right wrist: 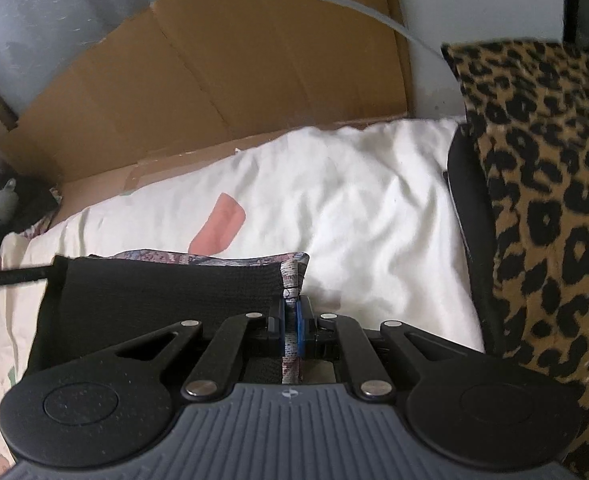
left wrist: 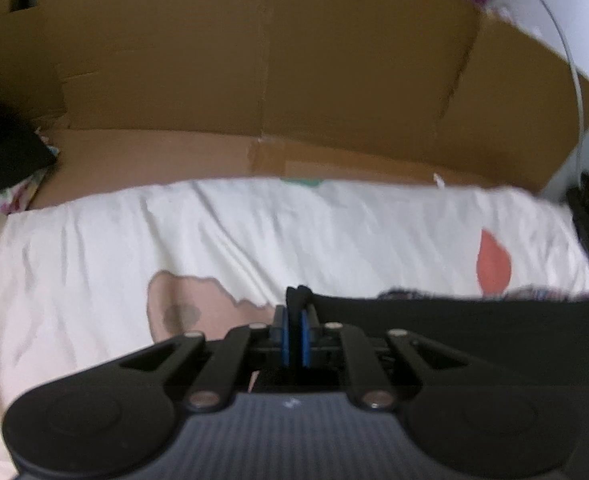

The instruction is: Fold clothes

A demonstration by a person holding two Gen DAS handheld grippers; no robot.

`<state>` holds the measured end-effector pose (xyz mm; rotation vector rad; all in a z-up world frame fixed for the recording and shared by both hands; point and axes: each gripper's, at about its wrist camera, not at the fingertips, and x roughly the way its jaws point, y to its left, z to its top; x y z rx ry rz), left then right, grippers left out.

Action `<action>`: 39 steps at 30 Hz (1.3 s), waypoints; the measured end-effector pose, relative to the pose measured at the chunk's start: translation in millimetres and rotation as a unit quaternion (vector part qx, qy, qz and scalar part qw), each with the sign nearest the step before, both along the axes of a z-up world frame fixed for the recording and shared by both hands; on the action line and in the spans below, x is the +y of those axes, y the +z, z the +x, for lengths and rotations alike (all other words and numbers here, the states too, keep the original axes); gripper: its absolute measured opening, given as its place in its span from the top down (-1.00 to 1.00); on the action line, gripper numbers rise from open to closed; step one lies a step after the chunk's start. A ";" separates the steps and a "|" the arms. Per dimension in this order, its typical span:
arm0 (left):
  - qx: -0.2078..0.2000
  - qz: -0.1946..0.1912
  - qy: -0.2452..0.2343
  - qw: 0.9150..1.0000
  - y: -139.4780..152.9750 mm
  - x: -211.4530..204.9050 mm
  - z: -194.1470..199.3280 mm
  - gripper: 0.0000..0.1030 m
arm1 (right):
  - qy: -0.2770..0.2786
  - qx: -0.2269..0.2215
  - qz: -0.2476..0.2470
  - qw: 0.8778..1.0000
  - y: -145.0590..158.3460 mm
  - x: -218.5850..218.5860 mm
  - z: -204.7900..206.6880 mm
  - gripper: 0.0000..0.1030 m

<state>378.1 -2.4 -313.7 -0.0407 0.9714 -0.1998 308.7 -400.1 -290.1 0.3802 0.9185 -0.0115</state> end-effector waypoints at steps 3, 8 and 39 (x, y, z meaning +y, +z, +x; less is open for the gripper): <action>-0.010 -0.008 0.000 1.000 11.7 1.2 0.2 0.87 | 0.000 -0.009 -0.005 1.000 8.7 -3.2 -2.1 0.93; -0.013 -0.001 -0.004 1.000 13.7 -4.8 0.7 0.87 | -0.011 -0.009 -0.005 1.000 14.6 -8.5 -0.4 0.93; 0.006 -0.005 0.026 1.000 38.1 6.5 -56.2 0.34 | 0.002 -0.025 0.007 1.000 34.1 9.9 -41.0 0.52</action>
